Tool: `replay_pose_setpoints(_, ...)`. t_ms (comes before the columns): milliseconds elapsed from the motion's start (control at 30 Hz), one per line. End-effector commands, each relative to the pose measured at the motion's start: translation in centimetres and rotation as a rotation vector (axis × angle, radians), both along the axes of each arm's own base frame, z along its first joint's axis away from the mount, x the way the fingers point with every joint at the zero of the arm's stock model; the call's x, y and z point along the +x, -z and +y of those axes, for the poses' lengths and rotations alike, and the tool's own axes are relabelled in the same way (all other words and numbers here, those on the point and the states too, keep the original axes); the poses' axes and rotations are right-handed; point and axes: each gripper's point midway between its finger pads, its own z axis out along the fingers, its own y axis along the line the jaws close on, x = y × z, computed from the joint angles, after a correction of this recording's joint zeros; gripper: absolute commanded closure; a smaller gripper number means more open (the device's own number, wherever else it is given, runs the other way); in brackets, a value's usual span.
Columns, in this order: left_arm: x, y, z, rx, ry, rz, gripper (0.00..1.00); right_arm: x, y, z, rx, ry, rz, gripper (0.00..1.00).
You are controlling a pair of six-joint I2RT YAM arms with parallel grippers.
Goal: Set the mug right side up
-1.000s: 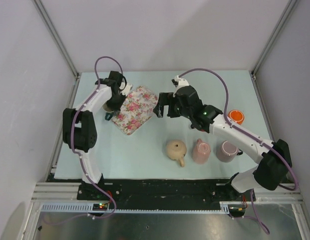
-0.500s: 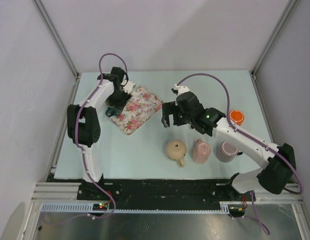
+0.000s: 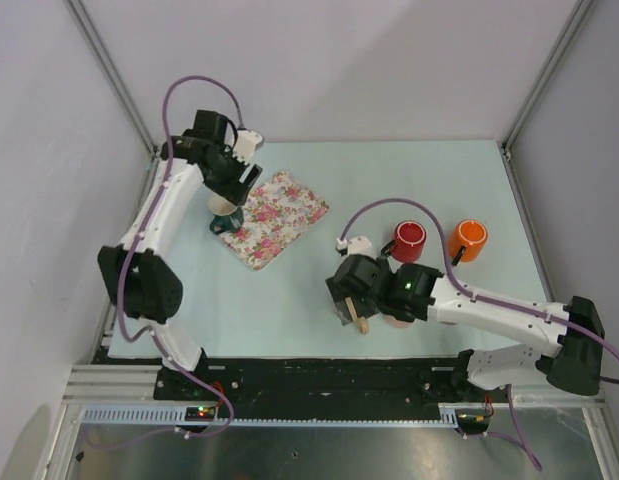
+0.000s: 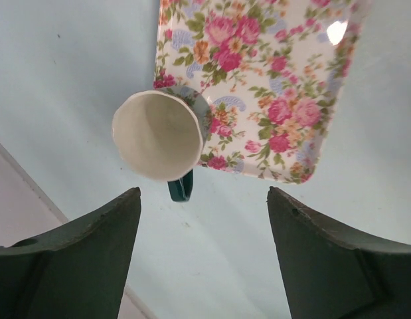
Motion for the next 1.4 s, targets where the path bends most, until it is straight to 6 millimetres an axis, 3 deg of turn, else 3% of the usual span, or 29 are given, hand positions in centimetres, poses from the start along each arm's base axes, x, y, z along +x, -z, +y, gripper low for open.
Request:
replay_pose_setpoints(0, -2.5, -5.5, -2.1, -0.149, 0.042, -0.099, 0.19, -1.6, 3.4, -2.7, -0.066, 0.154, 0.047, 0.13)
replay_pose_setpoints(200, -5.0, -6.3, -2.5, -0.212, 0.026, -0.098, 0.18, -1.5, 8.1, -3.8, -0.160, 0.157, 0.061, 0.28)
replay_pose_setpoints(300, -6.0, -5.9, -2.1, -0.203, 0.023, -0.093, 0.18, -1.1, 10.1, -3.3, -0.163, 0.136, 0.067, 0.36)
replay_pose_setpoints(567, -7.9, -5.5, -1.8, -0.204, 0.030, -0.084, 0.17, 0.6, 12.1, -1.4, -0.153, 0.062, 0.055, 0.49)
replay_pose_setpoints(633, -8.2, -5.6, -1.9, -0.209, 0.036, -0.086, 0.17, 0.8, 12.1, -0.9, -0.143, 0.039, 0.048, 0.63)
replay_pose_setpoints(700, -8.6, -5.7, -2.1, -0.221, 0.046, -0.088, 0.17, 1.0, 11.8, -0.4, -0.127, 0.027, 0.041, 0.89)
replay_pose_setpoints(767, -8.9, -6.0, -2.3, -0.240, 0.056, -0.090, 0.17, 1.3, 10.6, 0.1, -0.096, 0.023, 0.038, 0.97)
replay_pose_setpoints(833, -9.2, -6.7, -2.7, -0.266, 0.067, -0.100, 0.17, 1.8, 7.9, 1.2, -0.019, 0.022, 0.009, 0.99)
replay_pose_setpoints(900, -9.6, -8.0, -3.6, -0.321, 0.084, -0.111, 0.15, 2.8, 3.8, 2.8, 0.127, 0.023, -0.051, 1.00)
replay_pose_setpoints(1000, -10.4, -11.0, -5.5, -0.443, 0.118, -0.131, 0.13, 4.3, -4.9, 5.7, 0.503, 0.016, -0.155, 1.00)
replay_pose_setpoints(1133, -13.5, -16.0, -9.2, -0.684, 0.261, -0.123, 0.08, 6.0, -16.2, 6.5, 0.913, -0.020, -0.345, 1.00)
replay_pose_setpoints(1267, -16.7, -20.5, -11.7, -0.863, 0.390, -0.094, 0.04, 6.2, -23.3, 6.7, 1.183, -0.070, -0.445, 1.00)
replay_pose_setpoints(1367, -18.1, -22.9, -12.7, -0.940, 0.443, -0.070, 0.03, 5.7, -26.3, 7.4, 1.310, -0.121, -0.456, 1.00)
